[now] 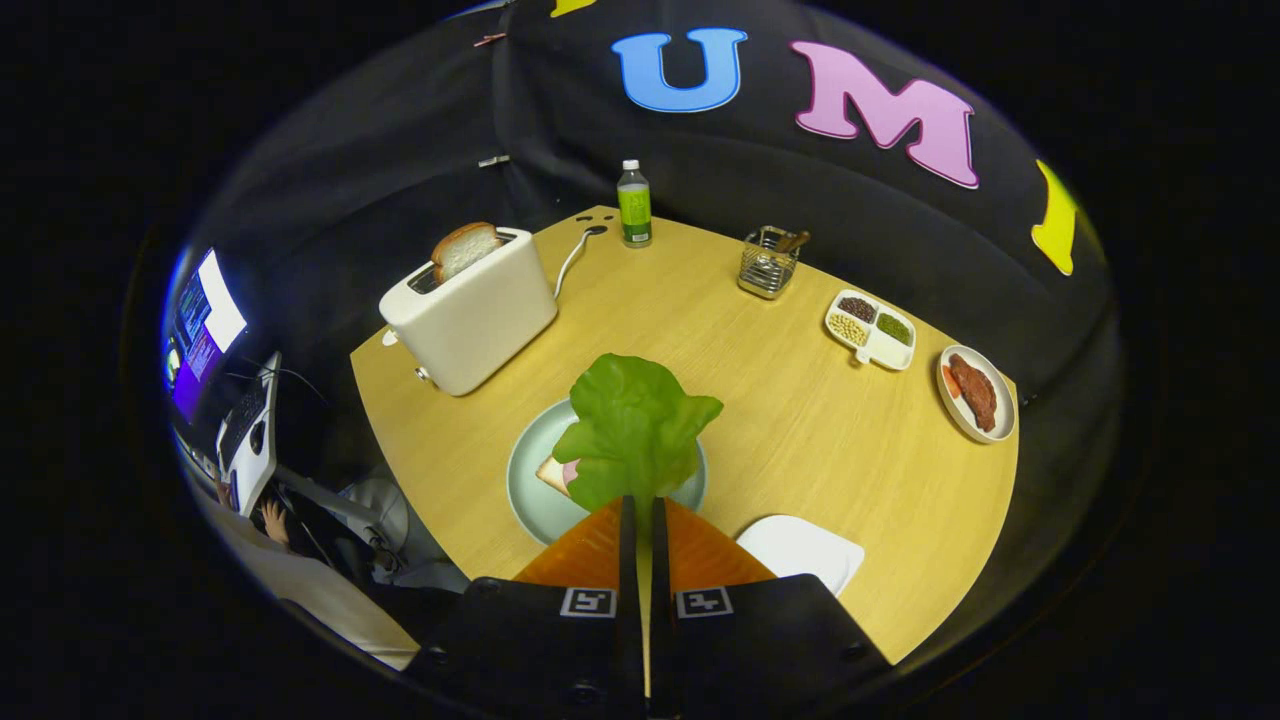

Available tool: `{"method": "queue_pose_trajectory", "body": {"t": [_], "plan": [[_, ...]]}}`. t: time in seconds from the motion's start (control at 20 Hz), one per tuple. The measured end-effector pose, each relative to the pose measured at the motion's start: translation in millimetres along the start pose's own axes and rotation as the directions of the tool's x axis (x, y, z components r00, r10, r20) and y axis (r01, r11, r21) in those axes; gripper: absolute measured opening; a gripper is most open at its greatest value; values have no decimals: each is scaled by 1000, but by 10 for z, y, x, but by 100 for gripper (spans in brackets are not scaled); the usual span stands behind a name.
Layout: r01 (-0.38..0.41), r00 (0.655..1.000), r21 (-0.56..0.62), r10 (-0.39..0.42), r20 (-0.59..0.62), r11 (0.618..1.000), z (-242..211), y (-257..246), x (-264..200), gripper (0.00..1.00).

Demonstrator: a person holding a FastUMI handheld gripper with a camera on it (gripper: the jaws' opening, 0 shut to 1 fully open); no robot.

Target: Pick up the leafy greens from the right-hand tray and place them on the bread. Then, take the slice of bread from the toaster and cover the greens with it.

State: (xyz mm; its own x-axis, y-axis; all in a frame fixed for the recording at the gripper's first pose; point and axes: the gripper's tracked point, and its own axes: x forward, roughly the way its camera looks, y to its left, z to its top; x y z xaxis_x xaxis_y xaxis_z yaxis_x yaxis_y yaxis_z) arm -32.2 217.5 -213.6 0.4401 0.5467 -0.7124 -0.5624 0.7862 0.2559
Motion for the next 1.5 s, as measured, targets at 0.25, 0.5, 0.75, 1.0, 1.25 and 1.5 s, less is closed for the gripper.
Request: {"method": "queue_pose_trajectory", "body": {"t": [0.25,0.5,0.75,1.0,1.25,1.5], "plan": [[23,1000,14,-23,-6,1000,138,218,222,8],[61,998,69,-61,5,996,220,211,429,15],[101,988,110,-112,104,989,452,183,374,82],[146,944,84,-164,287,986,827,174,40,88],[284,837,3,-249,488,959,1347,112,-625,87],[454,685,-27,-329,650,891,1911,180,-1411,91]]}}
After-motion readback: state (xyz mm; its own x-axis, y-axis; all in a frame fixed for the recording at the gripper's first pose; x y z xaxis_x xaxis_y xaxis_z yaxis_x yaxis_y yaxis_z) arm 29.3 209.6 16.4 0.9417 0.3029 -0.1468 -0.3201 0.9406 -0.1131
